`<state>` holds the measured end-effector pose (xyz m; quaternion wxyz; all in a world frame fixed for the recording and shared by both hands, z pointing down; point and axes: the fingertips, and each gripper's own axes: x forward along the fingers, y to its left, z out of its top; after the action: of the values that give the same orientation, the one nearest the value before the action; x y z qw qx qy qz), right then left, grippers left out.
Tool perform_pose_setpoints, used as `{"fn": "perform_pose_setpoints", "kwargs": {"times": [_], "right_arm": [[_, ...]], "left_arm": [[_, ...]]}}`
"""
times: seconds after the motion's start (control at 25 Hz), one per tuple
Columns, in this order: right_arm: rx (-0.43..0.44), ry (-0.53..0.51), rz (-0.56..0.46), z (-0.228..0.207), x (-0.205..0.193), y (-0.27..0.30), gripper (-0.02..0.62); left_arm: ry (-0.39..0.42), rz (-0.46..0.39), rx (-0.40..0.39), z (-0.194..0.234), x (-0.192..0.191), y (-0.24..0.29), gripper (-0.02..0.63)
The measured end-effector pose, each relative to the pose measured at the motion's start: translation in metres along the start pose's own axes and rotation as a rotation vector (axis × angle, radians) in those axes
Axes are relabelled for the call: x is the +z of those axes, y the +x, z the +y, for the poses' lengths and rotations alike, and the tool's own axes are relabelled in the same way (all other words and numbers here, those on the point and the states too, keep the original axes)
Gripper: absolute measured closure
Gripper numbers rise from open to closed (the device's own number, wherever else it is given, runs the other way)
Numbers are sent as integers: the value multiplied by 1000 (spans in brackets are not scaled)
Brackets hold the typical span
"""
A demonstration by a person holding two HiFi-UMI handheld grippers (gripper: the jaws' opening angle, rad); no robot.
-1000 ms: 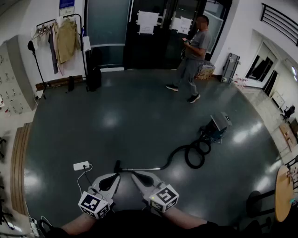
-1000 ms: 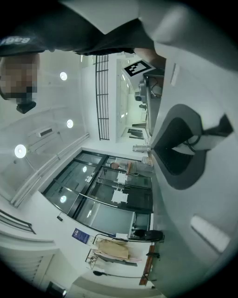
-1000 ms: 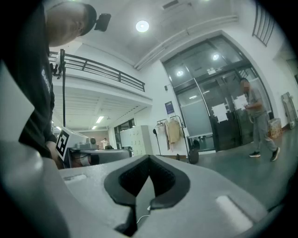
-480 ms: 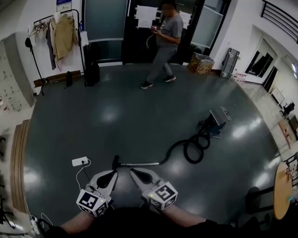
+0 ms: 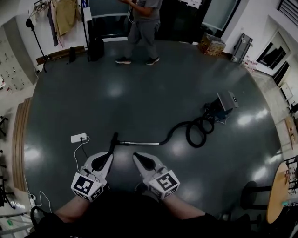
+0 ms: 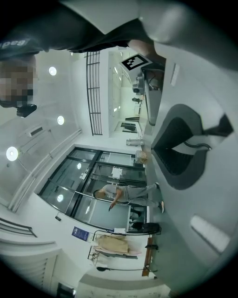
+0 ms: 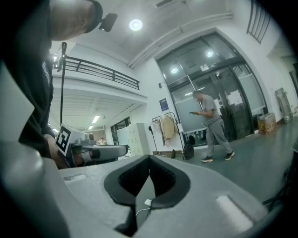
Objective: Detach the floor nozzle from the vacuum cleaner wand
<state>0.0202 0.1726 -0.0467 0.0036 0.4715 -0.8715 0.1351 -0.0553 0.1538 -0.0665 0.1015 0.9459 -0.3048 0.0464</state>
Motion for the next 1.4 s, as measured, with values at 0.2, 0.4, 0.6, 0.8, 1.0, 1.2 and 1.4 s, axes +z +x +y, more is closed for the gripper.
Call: {"fn": "perform_pose_setpoints", "kwargs": {"times": [0.2, 0.4, 0.6, 0.8, 1.0, 1.2, 1.4], "right_arm": [[34, 30, 58, -25, -24, 0, 591], [31, 45, 110, -30, -41, 23, 584], [-9, 22, 155, -31, -51, 70, 580], [-77, 8, 202, -34, -65, 124, 565], [-148, 30, 243, -52, -88, 166, 552], [-154, 42, 274, -79, -120, 184, 534], [-139, 62, 320, -137, -202, 192, 518]], "left_arm": [[-5, 20, 103, 15, -13, 11, 604], [-5, 35, 144, 50, -38, 6, 604], [-21, 62, 118, 104, -51, 18, 604], [23, 76, 44, 169, -82, 32, 603], [36, 137, -17, 217, -118, 54, 603], [79, 202, -56, 229, -171, 87, 580], [141, 254, -47, 235, -239, 137, 552]]}}
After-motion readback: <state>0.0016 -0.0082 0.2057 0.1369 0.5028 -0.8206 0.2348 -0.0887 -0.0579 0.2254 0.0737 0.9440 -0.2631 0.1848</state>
